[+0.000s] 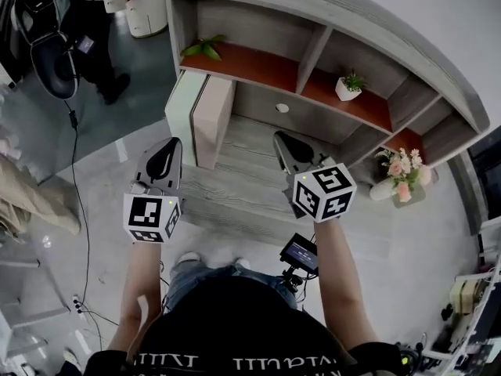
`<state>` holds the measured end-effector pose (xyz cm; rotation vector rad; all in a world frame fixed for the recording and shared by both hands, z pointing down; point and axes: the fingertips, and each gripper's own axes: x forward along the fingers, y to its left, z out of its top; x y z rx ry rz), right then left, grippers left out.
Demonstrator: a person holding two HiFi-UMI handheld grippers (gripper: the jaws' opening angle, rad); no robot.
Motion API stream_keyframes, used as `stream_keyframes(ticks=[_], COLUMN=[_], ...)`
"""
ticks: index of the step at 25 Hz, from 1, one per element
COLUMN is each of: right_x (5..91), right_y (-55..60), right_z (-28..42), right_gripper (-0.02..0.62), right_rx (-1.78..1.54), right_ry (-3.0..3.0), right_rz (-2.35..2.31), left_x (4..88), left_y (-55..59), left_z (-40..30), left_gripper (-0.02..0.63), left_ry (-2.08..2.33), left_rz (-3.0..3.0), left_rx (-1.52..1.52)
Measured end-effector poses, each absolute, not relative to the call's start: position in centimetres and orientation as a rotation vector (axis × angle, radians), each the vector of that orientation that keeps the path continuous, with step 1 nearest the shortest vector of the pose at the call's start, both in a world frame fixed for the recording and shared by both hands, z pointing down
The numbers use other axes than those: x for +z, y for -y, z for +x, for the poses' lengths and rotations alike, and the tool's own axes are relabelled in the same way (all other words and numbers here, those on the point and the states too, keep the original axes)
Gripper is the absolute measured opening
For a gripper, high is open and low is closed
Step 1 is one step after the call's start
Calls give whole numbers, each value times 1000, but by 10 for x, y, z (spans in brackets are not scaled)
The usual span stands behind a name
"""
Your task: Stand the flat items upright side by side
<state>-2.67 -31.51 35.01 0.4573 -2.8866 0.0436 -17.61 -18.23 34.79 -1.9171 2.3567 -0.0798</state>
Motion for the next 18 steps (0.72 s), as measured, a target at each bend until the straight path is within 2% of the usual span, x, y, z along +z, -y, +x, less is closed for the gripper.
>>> stream_keyframes(ticks=[10,18], right_x=[326,312], right_y=[322,323], right_z=[40,60], right_gripper=[14,14], right_rx=[-23,-60], right_ry=[2994,3041], right_rz=[421,501], left_x=[327,307], left_y=[172,166], left_z=[-135,-130], left_gripper=[12,12], left_ry=[-2448,-2417], left_rz=[-1736,-1699], left_rx=[-49,-25])
